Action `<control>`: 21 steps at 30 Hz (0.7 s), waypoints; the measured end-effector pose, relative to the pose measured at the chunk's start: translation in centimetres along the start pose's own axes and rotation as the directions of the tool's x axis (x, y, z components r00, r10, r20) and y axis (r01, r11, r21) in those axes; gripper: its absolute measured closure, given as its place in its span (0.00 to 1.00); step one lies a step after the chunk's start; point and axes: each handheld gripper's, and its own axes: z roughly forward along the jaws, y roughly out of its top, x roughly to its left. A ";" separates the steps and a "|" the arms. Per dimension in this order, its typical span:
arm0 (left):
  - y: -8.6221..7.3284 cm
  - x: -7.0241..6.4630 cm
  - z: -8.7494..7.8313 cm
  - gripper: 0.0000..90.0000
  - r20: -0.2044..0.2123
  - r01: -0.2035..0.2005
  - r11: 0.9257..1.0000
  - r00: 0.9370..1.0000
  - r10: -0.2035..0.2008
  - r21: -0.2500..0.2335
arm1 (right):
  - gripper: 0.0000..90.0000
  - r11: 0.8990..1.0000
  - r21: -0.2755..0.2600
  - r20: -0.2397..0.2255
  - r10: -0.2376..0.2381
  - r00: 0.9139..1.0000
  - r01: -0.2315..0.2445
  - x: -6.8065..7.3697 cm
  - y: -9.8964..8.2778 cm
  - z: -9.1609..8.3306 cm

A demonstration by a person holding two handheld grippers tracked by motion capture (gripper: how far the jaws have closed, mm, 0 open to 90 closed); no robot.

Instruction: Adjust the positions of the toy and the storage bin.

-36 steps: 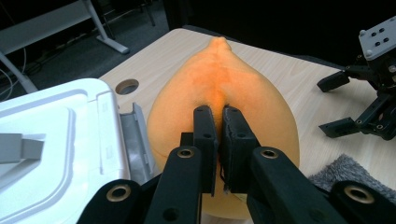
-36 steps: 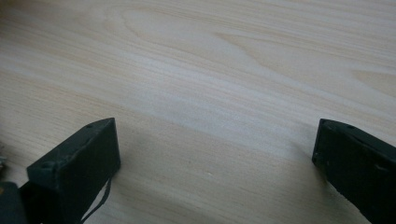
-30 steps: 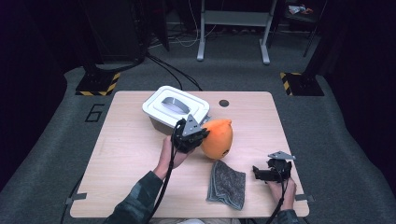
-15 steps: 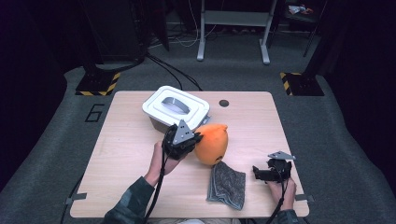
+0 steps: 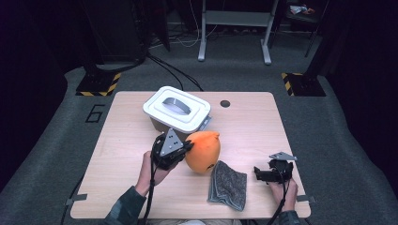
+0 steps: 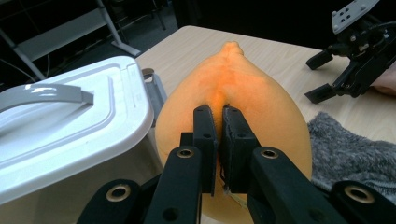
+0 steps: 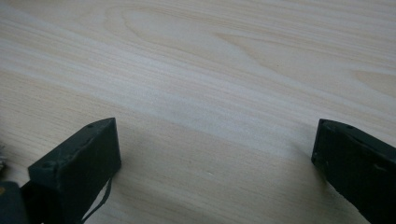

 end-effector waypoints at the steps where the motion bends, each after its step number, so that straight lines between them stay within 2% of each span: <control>1: -0.2 0.0 -0.2 0.95 0.003 0.003 1.000 1.000 -0.003 -0.001 | 0.00 1.000 0.001 0.000 0.000 1.000 0.000 0.0 0.0 0.0; 9: -1.5 0.2 -1.7 0.95 -0.012 0.022 1.000 1.000 -0.022 0.006 | 0.00 1.000 0.001 0.000 0.000 1.000 0.000 0.0 0.0 0.0; 21: -3.6 0.7 -4.4 0.95 -0.061 0.052 0.999 0.997 -0.051 0.007 | 0.00 1.000 -0.001 0.000 -0.001 1.000 0.001 0.0 0.0 0.0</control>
